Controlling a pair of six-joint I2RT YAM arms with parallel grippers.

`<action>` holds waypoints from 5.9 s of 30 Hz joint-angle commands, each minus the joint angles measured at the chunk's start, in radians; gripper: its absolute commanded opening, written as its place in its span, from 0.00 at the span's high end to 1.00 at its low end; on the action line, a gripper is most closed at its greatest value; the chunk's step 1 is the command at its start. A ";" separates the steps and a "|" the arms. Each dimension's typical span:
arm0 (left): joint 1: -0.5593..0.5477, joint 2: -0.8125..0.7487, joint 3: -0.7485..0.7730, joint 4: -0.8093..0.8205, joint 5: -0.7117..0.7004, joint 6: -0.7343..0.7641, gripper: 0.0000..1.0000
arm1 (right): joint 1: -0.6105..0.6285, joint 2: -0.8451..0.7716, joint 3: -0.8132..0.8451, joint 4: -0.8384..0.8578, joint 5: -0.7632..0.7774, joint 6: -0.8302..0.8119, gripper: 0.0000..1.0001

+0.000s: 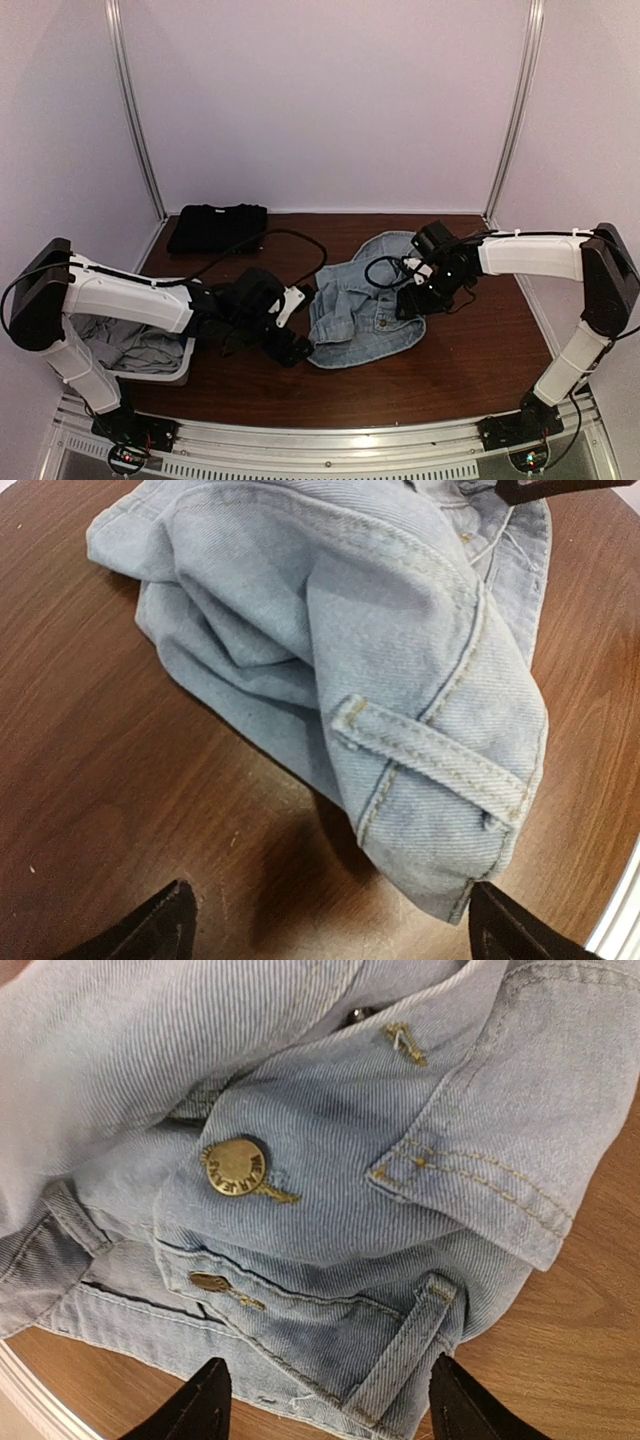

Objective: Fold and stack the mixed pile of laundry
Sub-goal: Flatten out the crumpled skirt at the center of the board, then pick up the flattened skirt from the center of the board.

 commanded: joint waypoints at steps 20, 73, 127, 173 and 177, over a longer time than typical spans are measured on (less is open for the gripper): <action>-0.037 0.092 0.109 0.029 -0.090 0.008 0.02 | 0.111 0.184 0.139 -0.165 0.373 -0.194 0.43; 0.302 0.033 0.941 -0.235 -0.126 0.298 1.00 | -0.325 0.278 1.327 -0.122 -0.383 0.212 1.00; -0.005 0.266 0.477 -0.600 -0.215 0.486 0.69 | -0.211 -0.165 -0.331 0.176 -0.481 0.273 0.14; 0.611 0.457 0.530 -0.564 0.381 -0.005 1.00 | 0.384 0.091 -0.092 0.420 0.149 -0.806 0.09; 0.612 0.480 0.544 -0.573 0.388 0.015 1.00 | 0.399 0.157 -0.064 0.446 0.174 -0.815 0.09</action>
